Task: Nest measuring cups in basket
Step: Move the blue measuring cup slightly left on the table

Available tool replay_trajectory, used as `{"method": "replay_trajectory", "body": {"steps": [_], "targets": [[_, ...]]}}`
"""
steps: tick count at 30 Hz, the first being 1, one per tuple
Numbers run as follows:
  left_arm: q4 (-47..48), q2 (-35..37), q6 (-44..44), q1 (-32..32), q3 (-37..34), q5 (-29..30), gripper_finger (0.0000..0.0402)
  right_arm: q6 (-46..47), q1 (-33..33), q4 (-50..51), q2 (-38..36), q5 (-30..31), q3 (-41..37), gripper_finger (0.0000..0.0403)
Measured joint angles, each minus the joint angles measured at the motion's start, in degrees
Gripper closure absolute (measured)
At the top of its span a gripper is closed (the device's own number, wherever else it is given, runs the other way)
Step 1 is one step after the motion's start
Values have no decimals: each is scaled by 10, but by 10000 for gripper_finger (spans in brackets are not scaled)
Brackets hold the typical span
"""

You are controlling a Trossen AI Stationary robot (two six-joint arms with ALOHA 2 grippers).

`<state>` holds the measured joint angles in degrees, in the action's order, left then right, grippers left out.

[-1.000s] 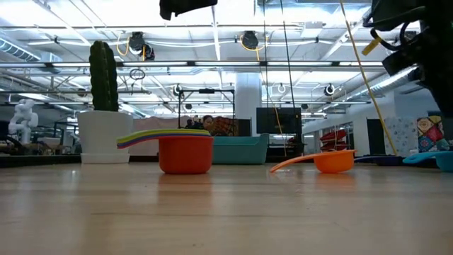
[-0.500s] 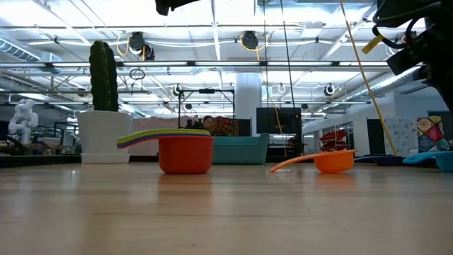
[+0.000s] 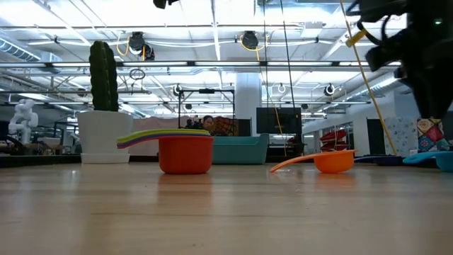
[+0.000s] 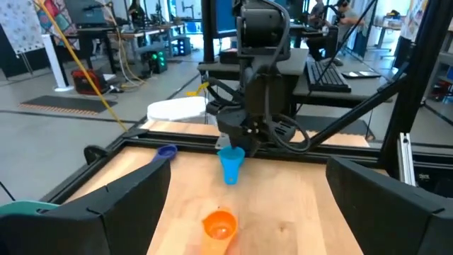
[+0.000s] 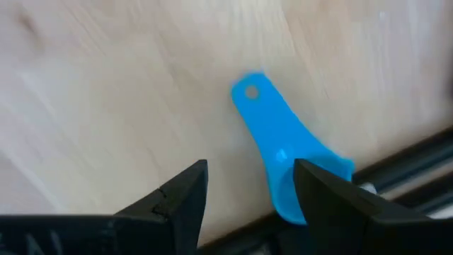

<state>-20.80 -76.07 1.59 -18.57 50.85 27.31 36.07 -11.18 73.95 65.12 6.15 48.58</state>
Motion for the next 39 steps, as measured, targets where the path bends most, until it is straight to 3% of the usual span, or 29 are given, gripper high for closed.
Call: {"method": "replay_trajectory", "body": {"steps": [13,25,31,39], "targets": [[45,0,-11,-9,0,0,23,-93,123,45,88,44,14,202],[44,0,-7,-22,0,0,23,-59,218,42,103,40,14,202],[46,0,-5,-22,0,0,23,-152,255,58,161,30,13,202],[57,0,8,-22,0,0,23,-237,257,85,212,31,12,202]]}}
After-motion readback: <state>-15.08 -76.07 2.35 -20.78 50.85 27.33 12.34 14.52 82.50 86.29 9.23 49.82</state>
